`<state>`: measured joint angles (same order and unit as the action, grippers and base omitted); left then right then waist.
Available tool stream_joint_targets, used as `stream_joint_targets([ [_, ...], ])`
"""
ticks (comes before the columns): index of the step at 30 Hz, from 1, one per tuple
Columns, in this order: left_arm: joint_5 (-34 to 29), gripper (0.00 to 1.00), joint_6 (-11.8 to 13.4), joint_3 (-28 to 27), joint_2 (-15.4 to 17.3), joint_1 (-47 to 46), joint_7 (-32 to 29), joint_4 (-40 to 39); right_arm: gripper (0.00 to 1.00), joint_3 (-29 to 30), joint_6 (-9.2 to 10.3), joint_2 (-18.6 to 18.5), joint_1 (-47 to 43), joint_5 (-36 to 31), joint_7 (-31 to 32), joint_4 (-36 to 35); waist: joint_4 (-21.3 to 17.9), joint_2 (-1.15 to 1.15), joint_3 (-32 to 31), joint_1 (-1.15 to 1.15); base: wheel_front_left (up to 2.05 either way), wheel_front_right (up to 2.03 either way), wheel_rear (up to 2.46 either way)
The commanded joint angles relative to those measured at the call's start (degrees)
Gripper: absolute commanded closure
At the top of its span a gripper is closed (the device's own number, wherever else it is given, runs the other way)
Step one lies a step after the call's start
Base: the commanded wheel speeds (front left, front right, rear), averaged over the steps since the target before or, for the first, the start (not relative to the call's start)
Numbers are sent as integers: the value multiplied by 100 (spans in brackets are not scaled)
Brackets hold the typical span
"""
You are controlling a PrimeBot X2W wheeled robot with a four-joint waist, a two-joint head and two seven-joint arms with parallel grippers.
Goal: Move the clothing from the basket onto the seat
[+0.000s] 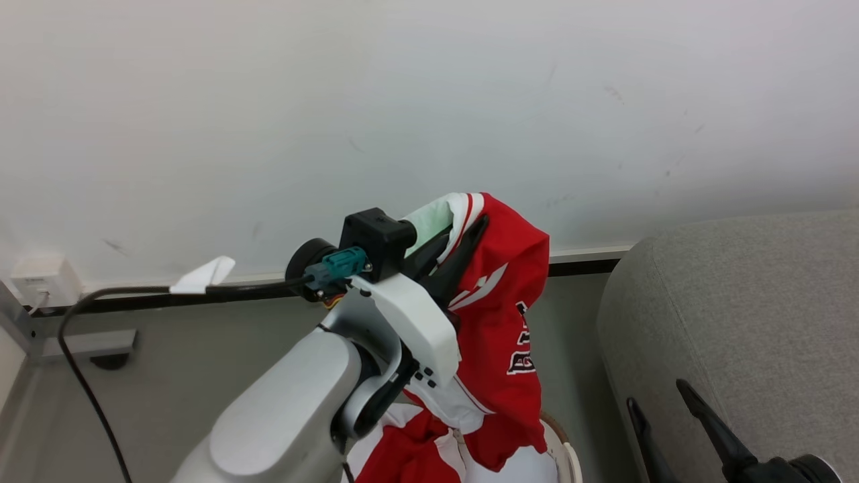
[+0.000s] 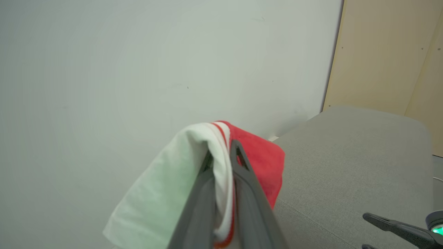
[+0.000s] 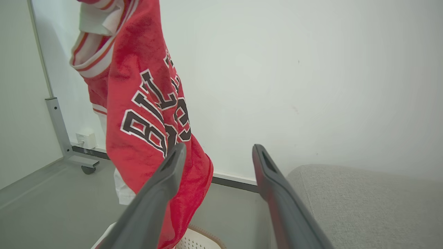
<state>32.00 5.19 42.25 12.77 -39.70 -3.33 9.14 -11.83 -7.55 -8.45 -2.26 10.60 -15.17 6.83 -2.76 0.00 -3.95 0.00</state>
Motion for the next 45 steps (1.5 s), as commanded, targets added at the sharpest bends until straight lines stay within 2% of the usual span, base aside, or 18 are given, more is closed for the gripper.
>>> stream_joint_targets([
  [1, 31, 100, 21, 3, 11, 67, -8, -42, 0, -131, 12, -111, 165, 63, 2, -13, -7, 0, 4, 0, 0, 0, 0],
  [12, 51, 100, 21, 164, -82, 137, -43, -147, 0, -1632, 12, -645, 1540, 960, 86, 535, 35, 0, -45, 0, 0, 0, 0],
  [17, 85, 100, -6, 243, -155, 155, -41, -139, 0, -2246, 12, -738, 2168, 1394, 184, 871, 100, 0, -71, 0, 0, 0, 0],
  [23, 83, 100, -55, 377, -226, 164, -87, -91, 0, -2841, 12, -701, 2838, 1664, 227, 1377, 157, 0, -103, 0, 0, 0, 0],
  [36, 183, 100, -196, 676, -519, 165, -139, -64, 0, -3613, 12, -76, 3682, 2133, 61, 2832, 301, 0, -196, 0, 0, 0, 0],
  [38, 211, 100, -199, 679, -538, 149, -129, -61, 100, -3680, 12, -43, 3745, 2244, 42, 3003, 323, 0, -196, 0, 0, 0, 0],
  [45, 259, 100, -171, 577, -439, 74, -59, -23, 100, -3914, 12, -66, 3748, 2524, 4, 3368, 360, 0, -194, 0, 0, 0, 0],
])
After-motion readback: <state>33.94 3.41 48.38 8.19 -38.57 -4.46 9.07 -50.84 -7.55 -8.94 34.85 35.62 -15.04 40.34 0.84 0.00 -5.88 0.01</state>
